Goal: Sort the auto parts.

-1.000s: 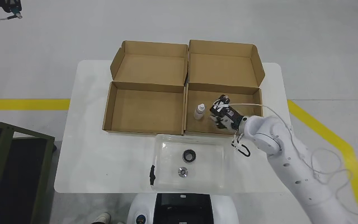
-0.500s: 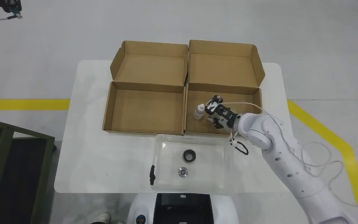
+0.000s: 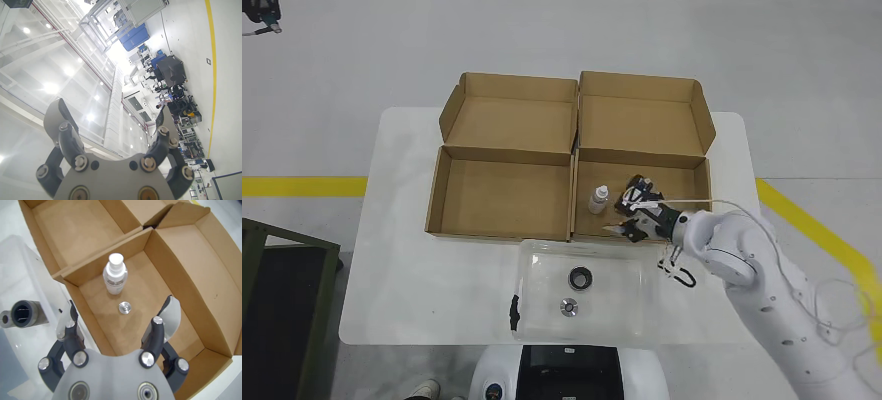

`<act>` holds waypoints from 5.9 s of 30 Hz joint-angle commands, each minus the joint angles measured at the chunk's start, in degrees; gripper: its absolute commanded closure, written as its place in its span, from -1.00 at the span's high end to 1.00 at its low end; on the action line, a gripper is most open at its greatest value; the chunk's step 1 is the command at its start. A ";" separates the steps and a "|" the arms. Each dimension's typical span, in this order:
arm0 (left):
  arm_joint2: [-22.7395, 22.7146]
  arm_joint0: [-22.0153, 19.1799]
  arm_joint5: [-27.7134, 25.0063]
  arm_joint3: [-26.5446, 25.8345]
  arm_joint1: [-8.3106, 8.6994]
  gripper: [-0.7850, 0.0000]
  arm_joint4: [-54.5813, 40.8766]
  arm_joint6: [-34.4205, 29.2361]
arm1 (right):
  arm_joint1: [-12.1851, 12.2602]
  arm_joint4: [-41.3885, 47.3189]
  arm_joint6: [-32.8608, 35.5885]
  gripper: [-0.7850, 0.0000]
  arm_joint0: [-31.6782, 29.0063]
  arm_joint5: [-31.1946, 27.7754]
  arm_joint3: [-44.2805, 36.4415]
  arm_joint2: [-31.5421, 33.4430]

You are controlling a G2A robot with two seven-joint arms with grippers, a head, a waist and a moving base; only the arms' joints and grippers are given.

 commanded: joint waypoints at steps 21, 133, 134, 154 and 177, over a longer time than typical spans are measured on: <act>0.00 0.00 0.00 0.00 0.00 1.00 0.00 0.00 | 2.52 -8.56 -6.57 0.59 -15.92 -19.01 -18.06 0.86; 0.00 0.00 0.00 0.00 0.00 1.00 0.00 0.00 | 2.43 26.25 -23.68 -1.00 -10.71 -13.14 -5.45 7.10; 0.00 0.00 0.00 0.00 0.00 1.00 0.00 0.00 | 2.36 26.40 -23.98 -1.00 -10.64 -12.89 -5.25 6.91; 0.00 0.00 0.00 0.00 0.00 1.00 0.00 0.00 | -0.90 9.05 -23.12 -1.00 -1.08 -1.85 -3.98 -8.30; 0.00 0.00 0.00 0.00 0.00 1.00 0.00 0.00 | -7.61 -1.20 -11.03 -1.00 15.60 11.79 8.88 -24.11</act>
